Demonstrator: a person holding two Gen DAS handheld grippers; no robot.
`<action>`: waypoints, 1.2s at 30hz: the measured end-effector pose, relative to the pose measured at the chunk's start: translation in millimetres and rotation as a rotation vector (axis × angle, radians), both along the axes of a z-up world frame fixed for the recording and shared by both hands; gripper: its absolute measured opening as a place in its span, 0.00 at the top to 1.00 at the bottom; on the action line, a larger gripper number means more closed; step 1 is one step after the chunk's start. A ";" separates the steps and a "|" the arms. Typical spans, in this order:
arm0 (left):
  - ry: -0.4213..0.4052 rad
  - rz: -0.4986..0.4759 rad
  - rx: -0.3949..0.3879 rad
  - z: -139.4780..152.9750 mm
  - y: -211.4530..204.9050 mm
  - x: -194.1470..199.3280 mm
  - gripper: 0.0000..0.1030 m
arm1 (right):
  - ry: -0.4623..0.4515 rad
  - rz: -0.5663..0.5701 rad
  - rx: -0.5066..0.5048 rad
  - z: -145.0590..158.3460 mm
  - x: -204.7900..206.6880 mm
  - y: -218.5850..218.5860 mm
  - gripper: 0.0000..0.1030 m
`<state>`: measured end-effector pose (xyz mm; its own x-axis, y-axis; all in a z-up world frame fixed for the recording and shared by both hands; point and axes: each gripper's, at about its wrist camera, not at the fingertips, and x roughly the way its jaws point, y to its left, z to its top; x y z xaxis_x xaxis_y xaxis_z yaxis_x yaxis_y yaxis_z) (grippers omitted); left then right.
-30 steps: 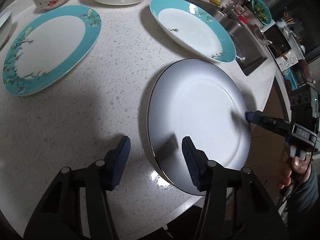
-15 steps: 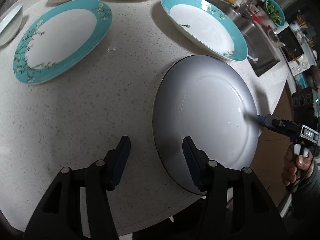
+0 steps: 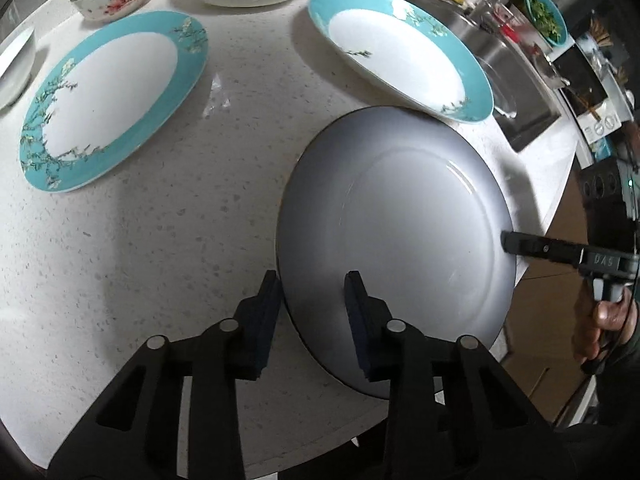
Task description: Organize plates and bowls
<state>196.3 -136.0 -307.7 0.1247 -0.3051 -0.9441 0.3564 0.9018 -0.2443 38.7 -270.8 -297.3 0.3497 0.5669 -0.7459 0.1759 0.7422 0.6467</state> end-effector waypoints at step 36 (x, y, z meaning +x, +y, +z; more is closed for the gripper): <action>0.062 0.104 -0.095 13.4 53.0 -7.0 0.81 | 0.027 0.011 -0.035 9.3 5.3 12.0 0.84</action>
<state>189.3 -83.0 -294.3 0.1028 -0.3820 -0.9184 0.2437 0.9048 -0.3491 43.9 -258.8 -288.0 0.3230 0.5441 -0.7744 0.1850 0.7661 0.6155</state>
